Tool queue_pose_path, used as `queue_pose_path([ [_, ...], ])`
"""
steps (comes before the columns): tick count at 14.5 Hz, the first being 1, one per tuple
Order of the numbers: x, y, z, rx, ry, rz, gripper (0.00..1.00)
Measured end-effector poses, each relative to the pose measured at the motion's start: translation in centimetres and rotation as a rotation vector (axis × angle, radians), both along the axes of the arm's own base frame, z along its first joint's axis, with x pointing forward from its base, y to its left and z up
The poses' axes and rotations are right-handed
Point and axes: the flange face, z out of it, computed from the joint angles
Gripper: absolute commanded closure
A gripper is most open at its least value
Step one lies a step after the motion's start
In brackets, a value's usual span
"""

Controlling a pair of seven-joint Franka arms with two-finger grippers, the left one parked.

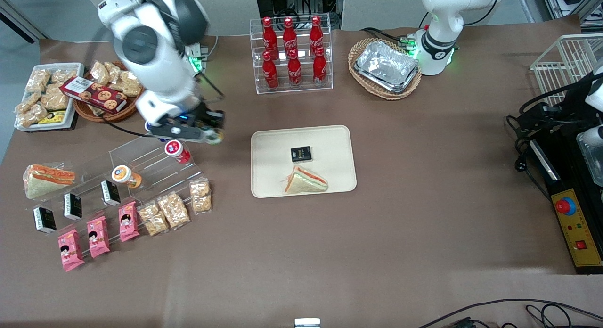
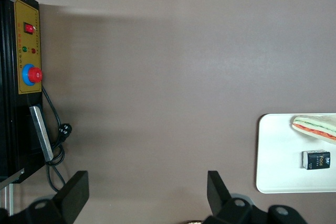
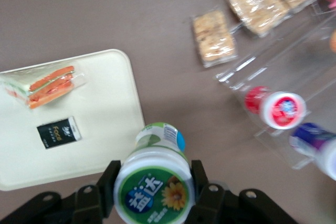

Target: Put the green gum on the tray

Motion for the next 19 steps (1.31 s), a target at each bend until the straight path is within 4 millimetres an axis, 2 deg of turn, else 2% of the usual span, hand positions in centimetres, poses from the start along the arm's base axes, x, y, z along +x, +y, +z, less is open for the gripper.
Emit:
queue_pose_path([
  [4,-1.5,6.3,-8.8,-0.007,-0.01,-0.032,0.81],
  [6,-2.4,8.5,-12.7,-0.005,-0.019,-0.034,0.81],
  [9,-3.5,10.4,-18.2,-0.011,-0.019,-0.027,0.8],
  [12,-4.1,10.8,-21.8,-0.003,-0.034,-0.026,0.76],
  [13,-4.4,10.7,-22.5,0.0,-0.037,-0.024,0.71],
  [15,-5.1,10.7,-23.3,-0.003,-0.035,-0.017,0.26],
  [16,-5.2,10.8,-23.3,-0.003,-0.035,-0.016,0.0],
  [19,-5.0,10.6,-23.3,-0.002,-0.038,-0.021,0.0],
])
